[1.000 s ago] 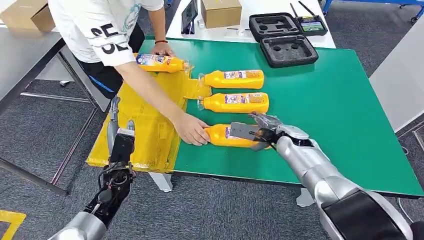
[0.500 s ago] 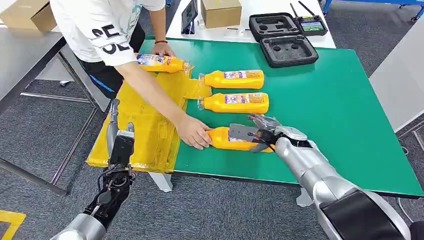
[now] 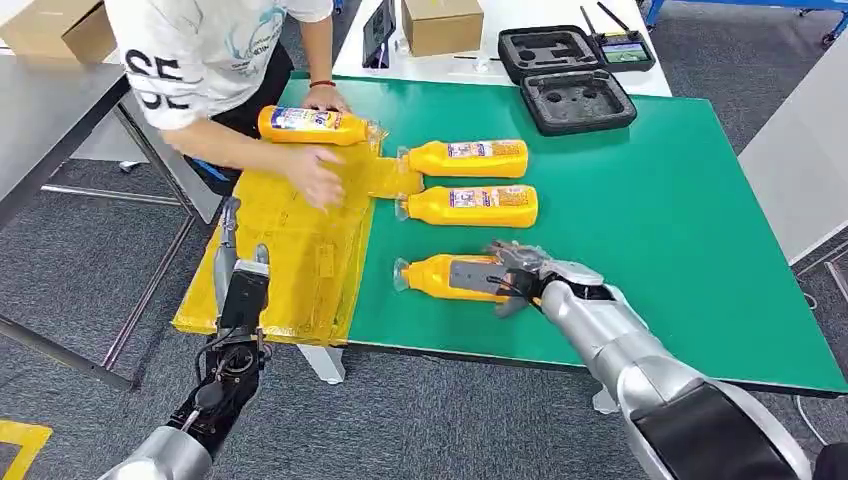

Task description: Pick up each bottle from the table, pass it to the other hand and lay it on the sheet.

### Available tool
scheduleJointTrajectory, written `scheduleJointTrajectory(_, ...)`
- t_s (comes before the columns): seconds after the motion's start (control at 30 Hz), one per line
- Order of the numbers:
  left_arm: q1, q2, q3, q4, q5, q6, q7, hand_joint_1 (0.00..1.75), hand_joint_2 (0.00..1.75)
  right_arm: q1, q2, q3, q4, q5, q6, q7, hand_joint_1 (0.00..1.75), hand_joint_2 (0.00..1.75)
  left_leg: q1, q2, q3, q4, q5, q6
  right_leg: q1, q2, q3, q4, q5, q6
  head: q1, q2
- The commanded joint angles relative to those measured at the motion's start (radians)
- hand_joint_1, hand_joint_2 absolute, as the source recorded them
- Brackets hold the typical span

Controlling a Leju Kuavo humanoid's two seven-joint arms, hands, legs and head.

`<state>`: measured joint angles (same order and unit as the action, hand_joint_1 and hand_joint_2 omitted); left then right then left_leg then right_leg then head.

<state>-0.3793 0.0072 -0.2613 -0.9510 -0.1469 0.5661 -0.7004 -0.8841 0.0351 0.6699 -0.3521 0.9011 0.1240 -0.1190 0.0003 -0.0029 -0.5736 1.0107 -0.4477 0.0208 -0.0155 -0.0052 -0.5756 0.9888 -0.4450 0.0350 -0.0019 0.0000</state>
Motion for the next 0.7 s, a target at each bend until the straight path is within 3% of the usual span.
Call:
scheduleJointTrajectory(0.03,-0.059,-0.002,-0.024,0.090,0.005,-0.008,0.002,0.00,0.00,-0.012,0.015,0.075,0.071,0.013,0.048,-0.011,0.30,1.75,0.001,-0.001,0.001,0.000,0.000,-0.001,0.001,-0.001,0.002,-0.001,0.000,-0.002,0.000,0.000)
scheduleJointTrajectory(0.33,-0.059,-0.003,-0.024,0.091,0.006,-0.008,0.002,0.00,0.00,-0.010,0.015,0.076,0.072,0.013,0.049,-0.011,0.30,1.75,0.001,-0.001,0.001,0.000,0.000,-0.001,0.001,-0.001,0.002,-0.001,0.000,-0.002,0.000,0.000)
scheduleJointTrajectory(0.4,-0.062,-0.002,-0.026,0.093,0.008,-0.007,0.002,0.00,0.00,-0.010,0.016,0.079,0.072,0.012,0.058,-0.016,1.36,1.75,0.001,-0.001,0.001,0.000,0.000,-0.001,0.001,-0.001,0.001,0.000,0.000,-0.001,0.000,0.000)
scheduleJointTrajectory(0.43,-0.063,-0.001,-0.027,0.095,0.010,-0.007,0.002,0.00,0.00,-0.009,0.015,0.082,0.073,0.013,0.063,-0.017,1.59,1.75,0.002,-0.001,0.001,0.000,0.000,-0.001,0.002,-0.001,0.002,-0.001,0.000,-0.002,0.000,0.000)
scheduleJointTrajectory(0.5,-0.067,-0.001,-0.027,0.096,0.014,-0.006,0.002,0.00,0.00,-0.008,0.015,0.082,0.073,0.010,0.062,-0.017,1.75,1.75,0.001,-0.001,0.001,0.000,0.000,-0.001,0.001,-0.001,0.001,0.000,0.000,-0.001,0.000,0.000)
scheduleJointTrajectory(0.7,-0.062,0.000,-0.027,0.091,0.021,-0.004,0.002,0.00,0.00,-0.014,0.011,0.077,0.064,0.005,0.032,-0.023,1.75,1.75,0.001,-0.001,0.001,0.000,0.000,-0.001,0.001,-0.001,0.001,0.000,0.000,-0.001,0.000,0.000)
